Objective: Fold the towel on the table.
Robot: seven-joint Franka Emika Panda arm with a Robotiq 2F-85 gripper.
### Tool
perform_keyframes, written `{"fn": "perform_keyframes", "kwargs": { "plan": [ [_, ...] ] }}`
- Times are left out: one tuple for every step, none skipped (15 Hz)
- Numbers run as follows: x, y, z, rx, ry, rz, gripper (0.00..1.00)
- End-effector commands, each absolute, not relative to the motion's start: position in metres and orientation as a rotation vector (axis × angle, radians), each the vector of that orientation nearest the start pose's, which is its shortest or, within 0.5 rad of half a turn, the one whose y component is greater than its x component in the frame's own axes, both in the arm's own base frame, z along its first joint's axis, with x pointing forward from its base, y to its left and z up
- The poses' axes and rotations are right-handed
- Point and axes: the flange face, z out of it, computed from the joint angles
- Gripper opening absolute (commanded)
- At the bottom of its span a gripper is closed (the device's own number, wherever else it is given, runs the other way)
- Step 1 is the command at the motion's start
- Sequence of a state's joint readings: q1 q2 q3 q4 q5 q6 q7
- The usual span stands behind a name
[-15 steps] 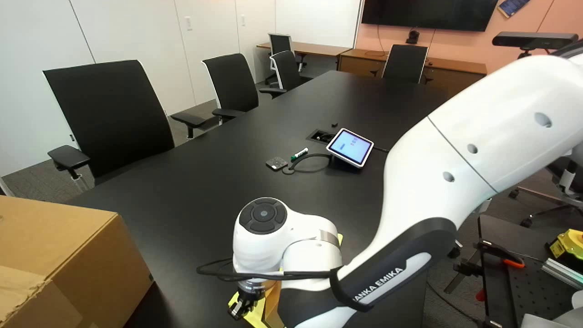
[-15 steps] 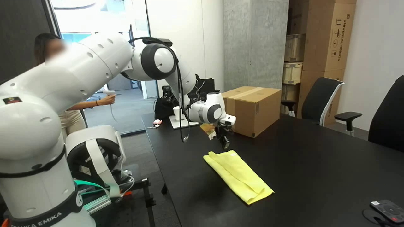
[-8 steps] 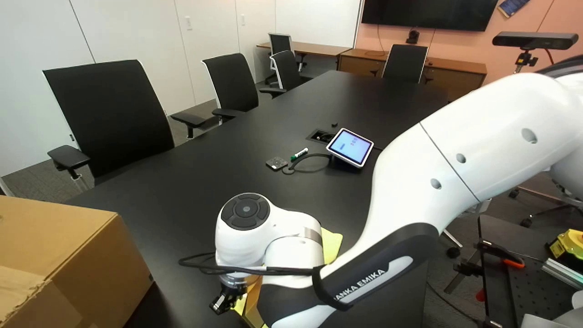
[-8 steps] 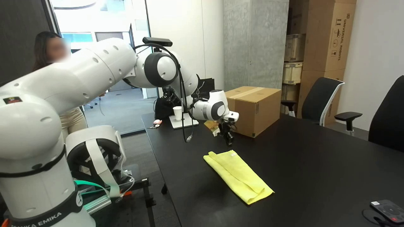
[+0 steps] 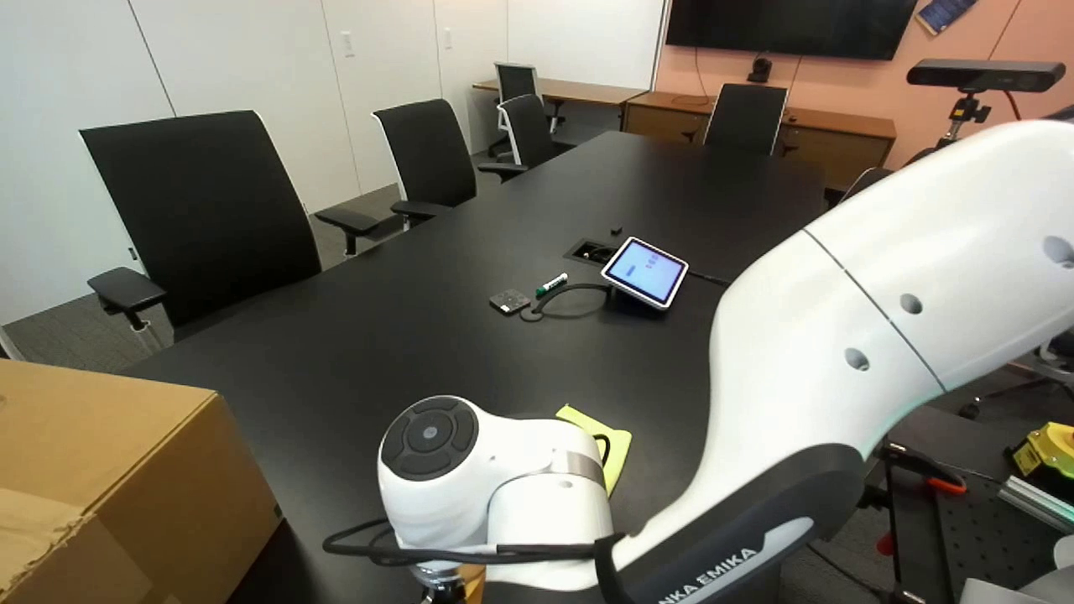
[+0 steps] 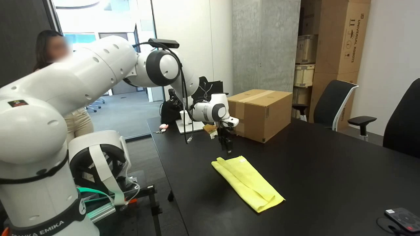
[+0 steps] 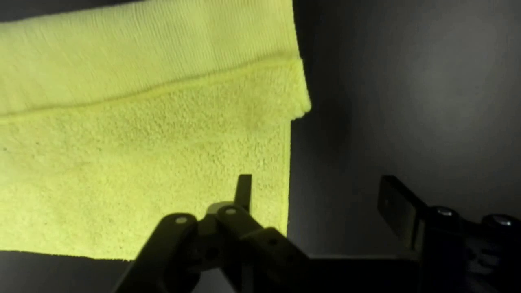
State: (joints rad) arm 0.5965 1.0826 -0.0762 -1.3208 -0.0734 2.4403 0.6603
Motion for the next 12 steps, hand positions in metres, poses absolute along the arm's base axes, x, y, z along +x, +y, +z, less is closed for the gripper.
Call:
{"fn": "perform_keyframes", "kwargs": {
  "plan": [
    [0.583,0.366,0.103,-3.226,0.089,-0.024,1.0],
    [0.574,0.362,0.11,-3.227,0.09,0.014,1.0],
    [0.566,0.357,0.114,-3.234,0.108,0.043,1.0],
    [0.557,0.352,0.12,-3.239,0.125,0.068,1.0],
    [0.55,0.345,0.126,-3.24,0.161,0.089,1.0],
    [0.542,0.338,0.134,-3.238,0.191,0.102,1.0],
    [0.535,0.329,0.141,-3.24,0.218,0.12,1.0],
    [0.528,0.32,0.149,-3.23,0.259,0.117,1.0],
    [0.52,0.311,0.157,-3.233,0.275,0.128,1.0],
    [0.514,0.3,0.166,-3.234,0.305,0.125,1.0],
    [0.506,0.288,0.174,-3.24,0.334,0.122,1.0],
    [0.498,0.275,0.182,-3.244,0.373,0.125,1.0]
  ]
}}
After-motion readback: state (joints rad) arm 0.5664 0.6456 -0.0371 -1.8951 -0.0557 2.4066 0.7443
